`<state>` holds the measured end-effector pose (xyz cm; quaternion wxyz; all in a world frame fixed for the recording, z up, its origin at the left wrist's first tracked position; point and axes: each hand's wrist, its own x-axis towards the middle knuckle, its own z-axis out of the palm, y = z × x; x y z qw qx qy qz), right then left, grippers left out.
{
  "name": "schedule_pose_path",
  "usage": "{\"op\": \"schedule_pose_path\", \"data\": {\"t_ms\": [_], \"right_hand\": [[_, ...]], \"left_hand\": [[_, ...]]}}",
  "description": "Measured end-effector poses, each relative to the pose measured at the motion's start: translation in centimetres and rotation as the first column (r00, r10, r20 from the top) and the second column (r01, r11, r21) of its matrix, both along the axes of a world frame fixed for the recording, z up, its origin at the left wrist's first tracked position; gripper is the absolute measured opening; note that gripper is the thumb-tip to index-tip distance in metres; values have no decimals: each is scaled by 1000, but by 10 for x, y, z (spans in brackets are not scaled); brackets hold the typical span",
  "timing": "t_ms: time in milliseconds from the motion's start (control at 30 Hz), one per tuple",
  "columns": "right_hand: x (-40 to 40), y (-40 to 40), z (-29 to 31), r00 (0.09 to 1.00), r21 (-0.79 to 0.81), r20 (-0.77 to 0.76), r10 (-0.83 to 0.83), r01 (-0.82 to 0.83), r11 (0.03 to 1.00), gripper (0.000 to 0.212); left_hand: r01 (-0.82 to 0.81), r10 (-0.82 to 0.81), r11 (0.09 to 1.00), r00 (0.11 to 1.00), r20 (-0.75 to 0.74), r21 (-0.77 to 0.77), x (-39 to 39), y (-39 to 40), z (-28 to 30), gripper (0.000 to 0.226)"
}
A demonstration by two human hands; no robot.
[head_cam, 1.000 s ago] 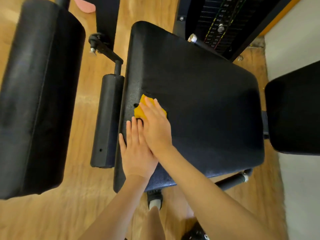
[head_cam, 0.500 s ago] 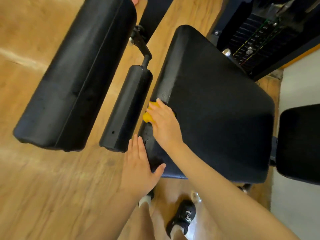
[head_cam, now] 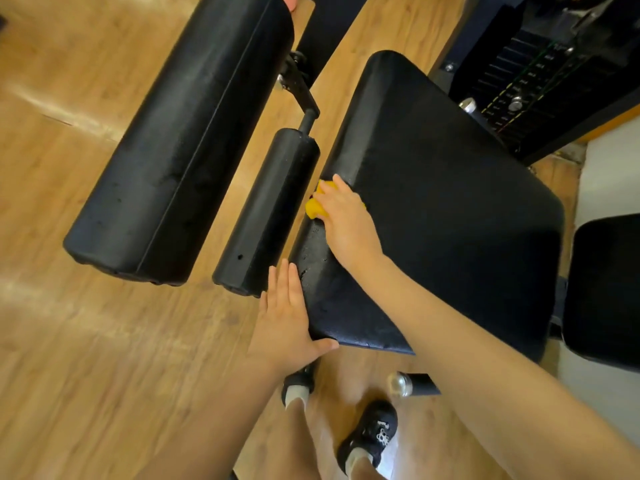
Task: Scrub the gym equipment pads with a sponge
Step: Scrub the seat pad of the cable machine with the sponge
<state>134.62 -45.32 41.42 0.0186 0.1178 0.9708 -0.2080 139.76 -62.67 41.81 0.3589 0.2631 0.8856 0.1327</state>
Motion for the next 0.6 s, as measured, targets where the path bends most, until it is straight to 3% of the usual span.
{"op": "schedule_pose_path", "data": {"t_ms": [133, 233, 400, 467, 600], "right_hand": [[59, -32, -6, 991, -38, -50, 126, -128, 991, 40], [73, -38, -10, 992, -101, -54, 115, -120, 988, 42], [84, -33, -18, 983, -43, -147, 112, -119, 992, 51], [106, -22, -24, 986, -73, -162, 33, -45, 996, 55], [182, 33, -46, 950, -69, -122, -288, 282, 957, 50]], "left_hand": [[-16, 16, 1000, 1000, -4, -1, 1, 2, 1, 132], [-27, 27, 1000, 1000, -11, 6, 0, 2, -1, 135], [-3, 1, 999, 999, -34, -41, 1, 2, -2, 132], [-2, 0, 998, 999, -38, -58, 1, 2, -1, 132], [-10, 6, 996, 999, -45, -89, 1, 4, 3, 135]]}}
